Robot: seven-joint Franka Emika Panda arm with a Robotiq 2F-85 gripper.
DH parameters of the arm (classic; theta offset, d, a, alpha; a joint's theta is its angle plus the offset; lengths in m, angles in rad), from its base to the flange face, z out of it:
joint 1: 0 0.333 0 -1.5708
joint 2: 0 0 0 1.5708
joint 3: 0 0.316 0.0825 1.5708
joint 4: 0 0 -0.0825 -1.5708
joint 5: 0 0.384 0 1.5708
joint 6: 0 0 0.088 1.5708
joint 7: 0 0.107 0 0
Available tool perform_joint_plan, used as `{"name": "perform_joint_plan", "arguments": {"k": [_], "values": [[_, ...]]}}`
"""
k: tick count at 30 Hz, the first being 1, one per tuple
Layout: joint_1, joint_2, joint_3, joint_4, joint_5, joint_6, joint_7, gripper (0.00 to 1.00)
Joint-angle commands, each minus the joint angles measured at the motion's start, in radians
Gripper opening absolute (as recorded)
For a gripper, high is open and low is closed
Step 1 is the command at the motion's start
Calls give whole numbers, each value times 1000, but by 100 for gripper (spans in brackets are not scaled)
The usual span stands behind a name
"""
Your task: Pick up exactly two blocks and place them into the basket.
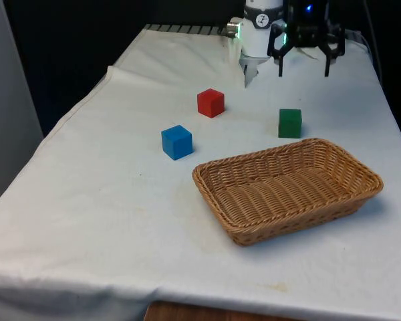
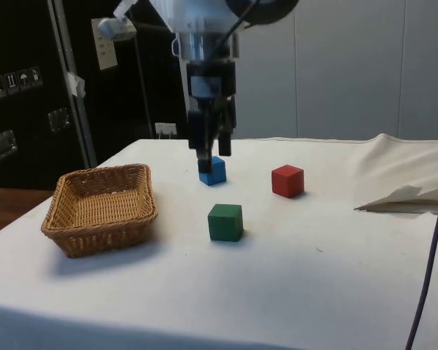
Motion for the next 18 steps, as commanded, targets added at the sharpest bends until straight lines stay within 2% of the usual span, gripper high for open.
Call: {"name": "perform_joint_plan", "arguments": {"k": [1, 3, 4, 5, 9, 12, 13, 14, 18], "values": [[1, 8, 3, -18, 12, 36, -18, 100], [-1, 25, 2, -34, 13, 66, -42, 100], [-1, 18, 1, -28, 0, 48, -23, 100], [-2, 31, 1, -37, 14, 73, -51, 100], [-8, 63, -4, -43, 18, 101, -98, 100], [-11, 84, -9, -45, 19, 119, -127, 100], [-9, 82, -13, -40, 0, 105, -105, 100], [-12, 90, -10, -46, 19, 123, -135, 100], [-16, 116, -19, -51, 20, 158, -165, 100]]}}
